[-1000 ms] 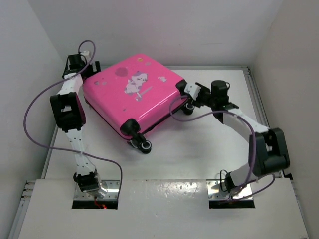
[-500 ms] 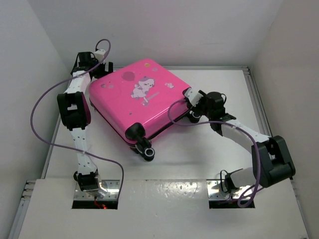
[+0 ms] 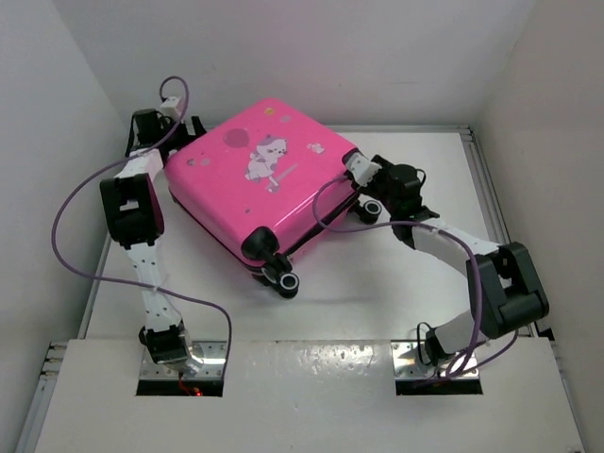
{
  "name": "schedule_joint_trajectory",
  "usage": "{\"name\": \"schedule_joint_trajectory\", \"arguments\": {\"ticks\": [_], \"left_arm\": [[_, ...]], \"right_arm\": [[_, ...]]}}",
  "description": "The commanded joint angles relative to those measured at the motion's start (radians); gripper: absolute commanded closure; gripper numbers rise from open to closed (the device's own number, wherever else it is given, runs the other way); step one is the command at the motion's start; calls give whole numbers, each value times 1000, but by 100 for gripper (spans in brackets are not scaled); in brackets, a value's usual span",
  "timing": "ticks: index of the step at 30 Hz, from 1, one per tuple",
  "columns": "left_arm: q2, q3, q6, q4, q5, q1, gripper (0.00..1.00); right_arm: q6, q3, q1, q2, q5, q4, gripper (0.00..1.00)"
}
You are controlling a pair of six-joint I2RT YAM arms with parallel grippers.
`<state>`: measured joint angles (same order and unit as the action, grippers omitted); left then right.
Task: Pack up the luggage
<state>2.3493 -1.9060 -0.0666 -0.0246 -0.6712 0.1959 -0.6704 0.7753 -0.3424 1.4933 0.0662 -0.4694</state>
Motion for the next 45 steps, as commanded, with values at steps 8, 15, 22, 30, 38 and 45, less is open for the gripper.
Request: {"name": "schedule_joint_trajectory", "arguments": {"ticks": [8,15,22,30,38,45], "left_arm": [[-96,81,-736,706,-495,-64,2],[-73,-19,-474,307,-427,-75,2],[-53,-59,-377,180,-291,-95,0],[-84,-32,-273,77,-65,-84,0],[-149,47,-230,37,-33,-49,0],[-191,117,-229,37,73,-27,0]], "right_arm": [[-84,268,-170,137,-367,-733,100],[-104,167,-135,156,-286,-741,100],[-121,39,-69,165,-180,-724,100],[-86,30,13,248,-121,-689,97],[-57,48,26,303,-118,-735,65],[14,-16,29,156,-137,-603,33]]}}
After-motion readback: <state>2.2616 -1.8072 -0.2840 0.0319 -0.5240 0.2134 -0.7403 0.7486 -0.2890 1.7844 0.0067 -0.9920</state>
